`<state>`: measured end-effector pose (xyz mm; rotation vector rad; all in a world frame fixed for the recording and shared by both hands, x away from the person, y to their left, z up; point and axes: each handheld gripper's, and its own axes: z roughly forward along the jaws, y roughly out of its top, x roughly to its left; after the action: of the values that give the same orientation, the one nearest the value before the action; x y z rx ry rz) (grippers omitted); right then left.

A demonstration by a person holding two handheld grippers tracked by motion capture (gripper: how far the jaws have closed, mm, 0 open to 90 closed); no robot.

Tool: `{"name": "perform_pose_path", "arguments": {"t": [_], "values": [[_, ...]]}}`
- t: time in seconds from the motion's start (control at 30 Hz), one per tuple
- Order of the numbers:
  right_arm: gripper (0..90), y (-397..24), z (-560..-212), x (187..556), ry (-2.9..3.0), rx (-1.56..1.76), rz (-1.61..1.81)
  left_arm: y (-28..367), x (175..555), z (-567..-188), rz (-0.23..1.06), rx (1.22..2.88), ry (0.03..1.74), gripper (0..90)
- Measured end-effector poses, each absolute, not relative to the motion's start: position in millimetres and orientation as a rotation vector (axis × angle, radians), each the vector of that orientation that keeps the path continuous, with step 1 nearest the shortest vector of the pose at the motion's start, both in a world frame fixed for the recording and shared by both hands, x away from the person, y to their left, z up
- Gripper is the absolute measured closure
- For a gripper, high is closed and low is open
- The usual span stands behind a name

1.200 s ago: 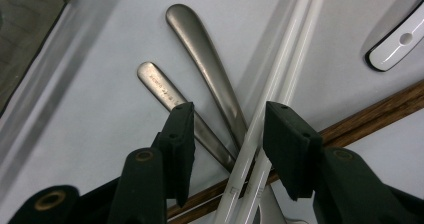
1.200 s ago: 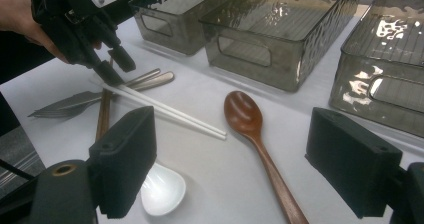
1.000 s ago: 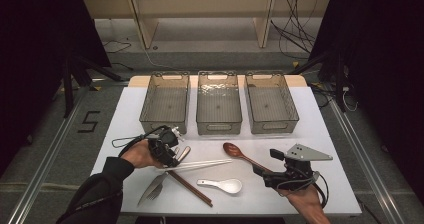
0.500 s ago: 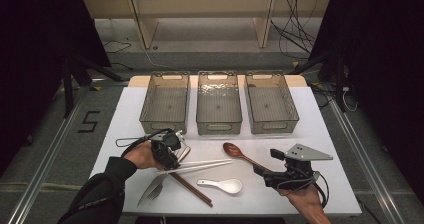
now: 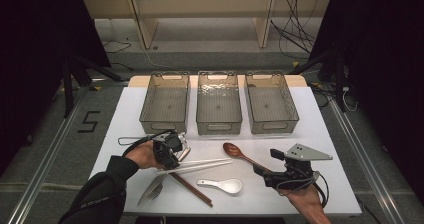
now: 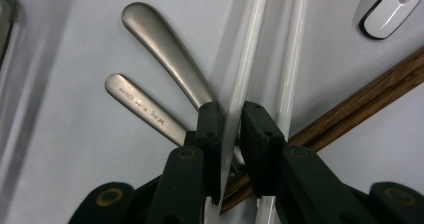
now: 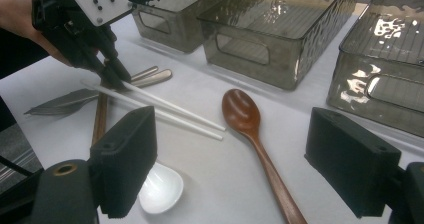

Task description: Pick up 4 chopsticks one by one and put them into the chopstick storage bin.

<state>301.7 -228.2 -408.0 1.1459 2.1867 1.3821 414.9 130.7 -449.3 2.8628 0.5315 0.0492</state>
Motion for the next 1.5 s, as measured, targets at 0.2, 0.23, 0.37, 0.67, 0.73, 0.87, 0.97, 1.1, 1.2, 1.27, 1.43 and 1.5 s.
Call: {"name": "perform_pose_path", "arguments": {"t": [0.2,0.23,0.37,0.67,0.73,0.87,0.97,1.1,1.2,1.27,1.43,1.5], "values": [[21.5,-228,-408,302,2.191,1.147,1.377,133,415,-449,0.053,2.874,0.472,79.2],[21.5,-228,-408,302,2.191,1.147,1.377,133,415,-449,0.052,2.879,0.459,79.7],[21.5,-228,-408,302,2.193,1.144,1.378,133,414,-448,0.052,2.883,0.432,80.7],[21.5,-228,-409,302,2.199,1.145,1.378,135,414,-448,0.039,2.885,0.407,82.2],[21.5,-228,-409,302,2.2,1.148,1.379,135,413,-448,0.04,2.886,0.403,82.4],[21.6,-228,-409,302,2.203,1.146,1.38,135,413,-447,0.04,2.899,0.401,82.8],[21.7,-227,-409,302,2.205,1.144,1.377,137,413,-446,0.059,2.905,0.404,83.2],[21.8,-227,-408,301,2.203,1.146,1.374,143,413,-441,0.05,2.893,0.414,83.5],[21.9,-227,-408,302,2.201,1.151,1.374,146,413,-438,0.055,2.895,0.412,83.6],[21.8,-227,-408,302,2.202,1.151,1.373,147,412,-437,0.059,2.885,0.428,83.7],[21.9,-228,-408,302,2.201,1.15,1.371,153,411,-431,0.067,2.877,0.437,83.7],[21.9,-228,-408,302,2.199,1.154,1.371,156,411,-430,0.067,2.865,0.459,83.7]]}}
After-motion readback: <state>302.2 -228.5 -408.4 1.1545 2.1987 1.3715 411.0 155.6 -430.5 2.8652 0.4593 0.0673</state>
